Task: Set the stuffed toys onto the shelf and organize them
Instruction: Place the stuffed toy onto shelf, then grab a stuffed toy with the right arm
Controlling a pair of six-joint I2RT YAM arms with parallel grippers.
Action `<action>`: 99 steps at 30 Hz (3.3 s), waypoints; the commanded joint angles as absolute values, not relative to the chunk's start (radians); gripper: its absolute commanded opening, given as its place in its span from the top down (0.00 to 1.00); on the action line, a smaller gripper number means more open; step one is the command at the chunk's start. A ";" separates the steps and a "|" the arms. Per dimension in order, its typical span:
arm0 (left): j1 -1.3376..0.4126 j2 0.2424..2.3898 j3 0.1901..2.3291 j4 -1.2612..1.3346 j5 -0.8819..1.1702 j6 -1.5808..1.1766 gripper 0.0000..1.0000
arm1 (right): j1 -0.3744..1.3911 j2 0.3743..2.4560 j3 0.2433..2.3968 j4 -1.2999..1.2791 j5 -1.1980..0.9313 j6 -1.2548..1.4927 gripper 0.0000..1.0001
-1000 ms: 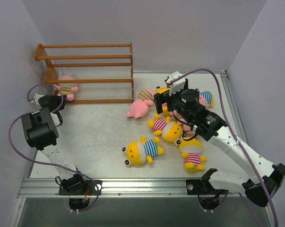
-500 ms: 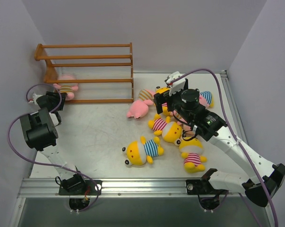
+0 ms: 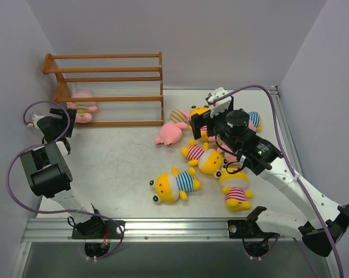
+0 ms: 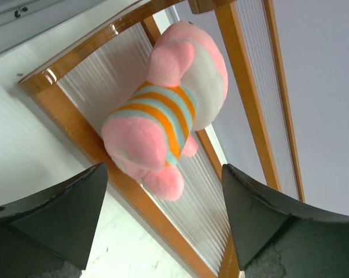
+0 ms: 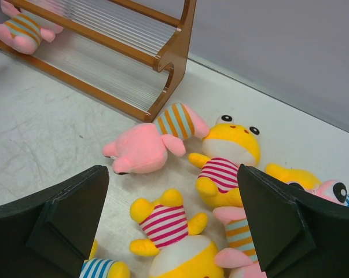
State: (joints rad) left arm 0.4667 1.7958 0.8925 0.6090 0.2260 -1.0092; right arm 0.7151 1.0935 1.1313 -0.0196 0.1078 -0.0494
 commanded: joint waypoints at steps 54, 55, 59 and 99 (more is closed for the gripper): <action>-0.196 0.888 0.988 -0.551 -0.370 -0.123 0.04 | 0.946 1.911 1.347 0.049 0.520 -0.506 0.03; -0.195 0.888 0.986 -0.551 -0.370 -0.123 0.04 | 0.950 1.942 1.362 0.041 0.531 -0.520 0.03; -0.192 0.885 0.988 -0.548 -0.364 -0.124 0.04 | 0.957 2.003 1.388 0.049 0.572 -0.581 0.03; -0.216 0.712 0.865 -0.306 0.061 -0.009 0.04 | 0.595 1.485 1.378 -0.134 -0.455 0.101 1.00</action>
